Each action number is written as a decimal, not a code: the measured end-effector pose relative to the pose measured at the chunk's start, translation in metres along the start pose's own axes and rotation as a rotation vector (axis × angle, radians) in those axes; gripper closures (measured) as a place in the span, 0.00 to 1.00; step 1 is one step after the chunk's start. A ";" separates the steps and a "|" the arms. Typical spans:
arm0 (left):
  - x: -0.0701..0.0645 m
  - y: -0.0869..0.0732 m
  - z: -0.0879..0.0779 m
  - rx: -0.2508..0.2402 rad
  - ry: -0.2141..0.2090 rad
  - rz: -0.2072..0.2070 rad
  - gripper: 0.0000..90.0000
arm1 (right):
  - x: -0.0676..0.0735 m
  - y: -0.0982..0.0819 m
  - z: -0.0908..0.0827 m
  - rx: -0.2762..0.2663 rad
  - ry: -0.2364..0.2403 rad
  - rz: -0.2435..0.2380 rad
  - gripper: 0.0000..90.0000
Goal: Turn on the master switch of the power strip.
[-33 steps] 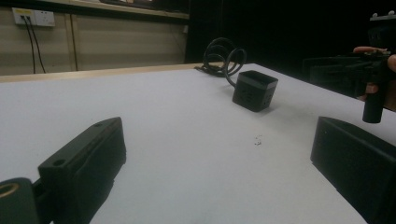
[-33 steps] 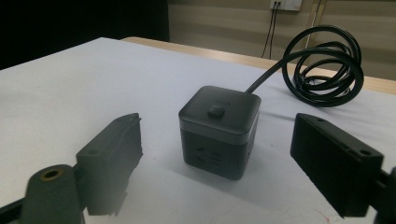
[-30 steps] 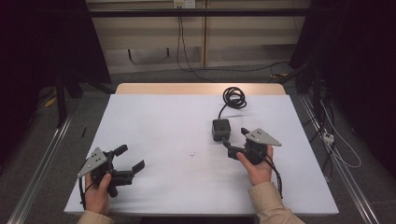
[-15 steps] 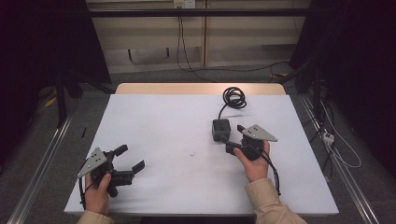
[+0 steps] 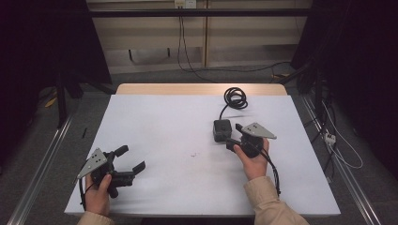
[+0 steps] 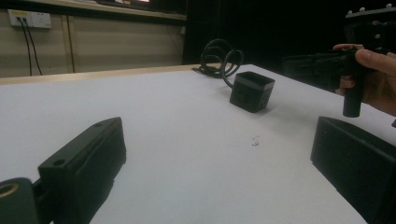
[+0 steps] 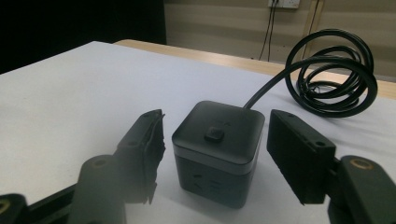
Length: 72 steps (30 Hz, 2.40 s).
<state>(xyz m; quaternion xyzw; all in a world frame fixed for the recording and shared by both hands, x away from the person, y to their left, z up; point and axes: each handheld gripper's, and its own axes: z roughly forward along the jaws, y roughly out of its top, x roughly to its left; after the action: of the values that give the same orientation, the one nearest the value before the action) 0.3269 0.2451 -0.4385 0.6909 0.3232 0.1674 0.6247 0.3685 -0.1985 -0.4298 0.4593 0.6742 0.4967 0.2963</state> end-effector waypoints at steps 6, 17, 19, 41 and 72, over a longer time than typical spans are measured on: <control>0.000 0.000 0.000 0.004 0.000 0.007 0.03 | -0.003 0.000 0.004 0.001 -0.005 -0.002 0.49; 0.000 0.000 0.001 0.006 -0.002 0.010 0.03 | -0.006 0.001 0.007 0.010 -0.006 0.008 0.57; 0.000 0.000 0.001 0.009 -0.003 0.011 0.03 | -0.006 0.002 0.008 0.010 -0.004 0.003 0.58; -0.001 -0.001 0.002 0.010 -0.005 0.011 0.03 | -0.009 0.012 0.015 0.029 0.010 0.005 0.72; 0.000 -0.001 0.002 0.011 -0.006 0.011 0.03 | -0.011 0.010 0.024 0.051 0.051 0.020 0.89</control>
<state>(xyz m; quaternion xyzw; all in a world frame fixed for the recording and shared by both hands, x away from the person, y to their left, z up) 0.3275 0.2436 -0.4394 0.6965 0.3185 0.1670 0.6209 0.3965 -0.1985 -0.4287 0.4607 0.6893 0.4938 0.2624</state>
